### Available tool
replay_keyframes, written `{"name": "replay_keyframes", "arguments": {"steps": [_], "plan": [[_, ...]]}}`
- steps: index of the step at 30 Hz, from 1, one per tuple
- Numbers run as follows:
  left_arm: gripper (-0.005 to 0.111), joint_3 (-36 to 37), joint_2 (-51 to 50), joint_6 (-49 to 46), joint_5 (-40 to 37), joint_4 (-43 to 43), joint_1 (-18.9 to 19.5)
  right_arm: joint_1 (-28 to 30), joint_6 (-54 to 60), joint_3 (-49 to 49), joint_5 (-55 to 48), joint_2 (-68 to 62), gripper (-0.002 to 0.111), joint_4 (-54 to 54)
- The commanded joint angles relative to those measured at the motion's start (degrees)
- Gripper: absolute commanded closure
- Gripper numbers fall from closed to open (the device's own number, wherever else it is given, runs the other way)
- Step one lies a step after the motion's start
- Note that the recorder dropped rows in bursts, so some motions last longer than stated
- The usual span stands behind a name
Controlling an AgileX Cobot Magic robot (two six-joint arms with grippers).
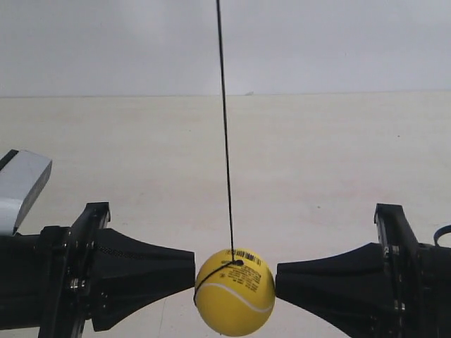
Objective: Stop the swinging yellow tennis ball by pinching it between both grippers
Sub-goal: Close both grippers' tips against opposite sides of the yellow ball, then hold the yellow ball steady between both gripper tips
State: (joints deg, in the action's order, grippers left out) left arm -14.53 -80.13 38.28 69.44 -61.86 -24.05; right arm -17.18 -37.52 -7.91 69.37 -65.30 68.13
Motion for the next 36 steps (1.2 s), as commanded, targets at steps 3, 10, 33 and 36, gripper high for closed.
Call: {"name": "replay_keyframes", "arguments": {"steps": [3,10,33,36], "plan": [[0.102,-0.2,-0.2,-0.4,0.5,0.4,-0.6,-0.2,-0.3,-0.3,0.6,-0.1,0.108,0.5],[0.102,-0.2,-0.2,-0.3,0.5,-0.5,-0.6,-0.2,-1.3,-0.3,0.6,-0.1,0.108,1.7],[0.102,-0.2,-0.3,-0.6,0.5,-2.5,-0.6,-0.2,1.5,-0.3,0.6,-8.0,0.108,1.3],[0.102,-0.2,-0.3,-1.1,0.5,-2.5,-0.6,-0.2,1.6,-0.3,0.6,-8.0,0.108,1.3]]}}
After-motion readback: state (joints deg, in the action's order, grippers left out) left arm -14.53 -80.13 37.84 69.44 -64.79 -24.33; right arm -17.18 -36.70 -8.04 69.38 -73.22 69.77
